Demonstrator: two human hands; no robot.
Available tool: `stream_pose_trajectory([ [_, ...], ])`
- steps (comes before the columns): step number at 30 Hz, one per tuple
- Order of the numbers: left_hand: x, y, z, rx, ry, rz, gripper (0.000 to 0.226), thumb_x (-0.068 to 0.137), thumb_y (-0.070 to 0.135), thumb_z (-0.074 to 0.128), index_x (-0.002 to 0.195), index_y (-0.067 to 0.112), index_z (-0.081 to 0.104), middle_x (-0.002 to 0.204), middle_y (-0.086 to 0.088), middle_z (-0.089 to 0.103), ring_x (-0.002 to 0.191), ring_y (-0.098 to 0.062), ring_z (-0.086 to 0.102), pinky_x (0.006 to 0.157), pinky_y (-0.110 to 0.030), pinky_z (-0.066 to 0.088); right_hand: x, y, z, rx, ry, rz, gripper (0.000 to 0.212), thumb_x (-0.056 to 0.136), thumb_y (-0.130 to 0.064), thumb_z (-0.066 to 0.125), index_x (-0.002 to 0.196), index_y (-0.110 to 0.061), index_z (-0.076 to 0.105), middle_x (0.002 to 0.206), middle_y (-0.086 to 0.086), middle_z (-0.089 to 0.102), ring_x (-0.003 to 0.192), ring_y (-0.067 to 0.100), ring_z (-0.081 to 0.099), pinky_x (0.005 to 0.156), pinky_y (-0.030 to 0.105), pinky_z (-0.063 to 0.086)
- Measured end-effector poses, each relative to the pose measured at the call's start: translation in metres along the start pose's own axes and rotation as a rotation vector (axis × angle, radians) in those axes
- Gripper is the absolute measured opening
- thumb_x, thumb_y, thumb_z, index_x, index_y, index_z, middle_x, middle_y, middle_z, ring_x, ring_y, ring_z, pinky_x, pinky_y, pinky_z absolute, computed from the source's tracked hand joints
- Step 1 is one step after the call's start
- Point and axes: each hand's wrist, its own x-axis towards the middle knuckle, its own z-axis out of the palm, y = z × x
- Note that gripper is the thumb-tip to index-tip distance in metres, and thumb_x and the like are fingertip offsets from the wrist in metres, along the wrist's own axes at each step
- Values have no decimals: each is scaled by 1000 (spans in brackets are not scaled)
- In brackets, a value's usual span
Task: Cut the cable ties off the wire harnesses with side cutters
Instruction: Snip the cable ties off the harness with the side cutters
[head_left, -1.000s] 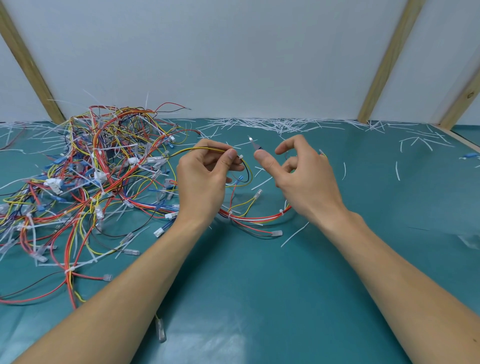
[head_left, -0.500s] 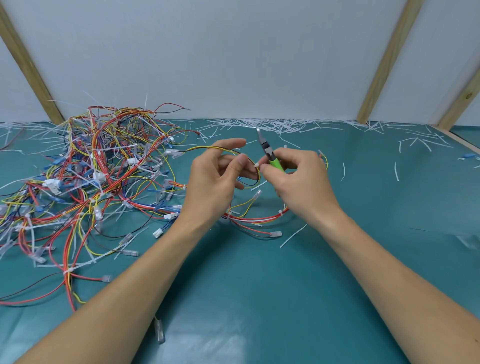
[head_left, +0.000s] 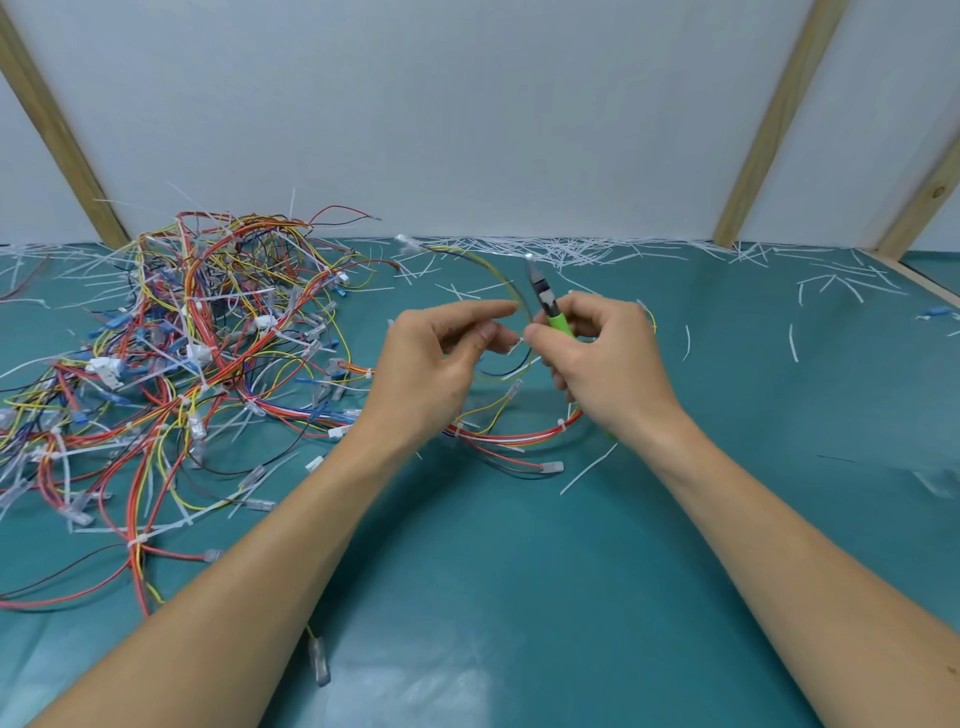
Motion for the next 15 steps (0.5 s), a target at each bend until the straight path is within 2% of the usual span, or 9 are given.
stream_pose_trajectory([
  [2,5,-1,-9,40,191,4,27,99,2,53,115,16,69,88,-1,76,83,-13,73,80,-23,55,3,1,-4,56,75,56,10,85,-20,66,76,-21,65,64,-3,68,53,15,51,60,49,53],
  [4,12,-7,-24,56,406,-40,24,97,7,52,115,17,65,85,3,70,75,-13,67,74,-23,52,7,1,-10,129,159,84,10,87,-18,62,77,-16,61,67,0,71,54,21,47,55,51,49],
  [6,17,-17,-34,81,526,-157,20,97,16,55,116,17,60,81,7,60,71,-12,58,74,-29,47,12,1,-17,222,247,105,11,87,-17,60,76,-15,57,66,1,71,52,24,42,48,43,44],
  [7,18,-21,-35,96,536,-240,20,96,21,57,115,18,57,78,9,55,69,-10,54,75,-31,44,14,1,-19,271,287,113,11,86,-17,59,76,-16,55,65,1,70,49,22,41,45,37,42],
  [9,18,-29,-33,157,449,-408,23,94,33,59,112,19,55,77,10,54,73,-14,57,78,-35,43,17,0,-23,355,351,121,11,86,-16,57,76,-16,53,65,2,69,45,17,39,44,30,41],
  [11,16,-32,-31,287,275,-506,28,95,45,56,106,20,59,84,7,64,88,-22,63,87,-37,48,17,0,-25,407,387,122,10,86,-16,57,77,-14,52,66,3,69,45,16,39,45,29,41],
  [13,13,-29,-29,424,101,-508,39,95,57,49,93,22,68,85,4,72,94,-25,66,93,-39,50,18,0,-27,433,398,129,11,88,-15,58,78,-14,53,67,3,70,45,16,39,46,29,41],
  [15,9,-24,-26,569,2,-477,53,91,70,43,81,25,71,78,6,72,89,-26,66,85,-37,52,19,1,-27,427,372,142,12,91,-13,59,80,-15,55,68,4,71,45,15,39,45,29,42],
])
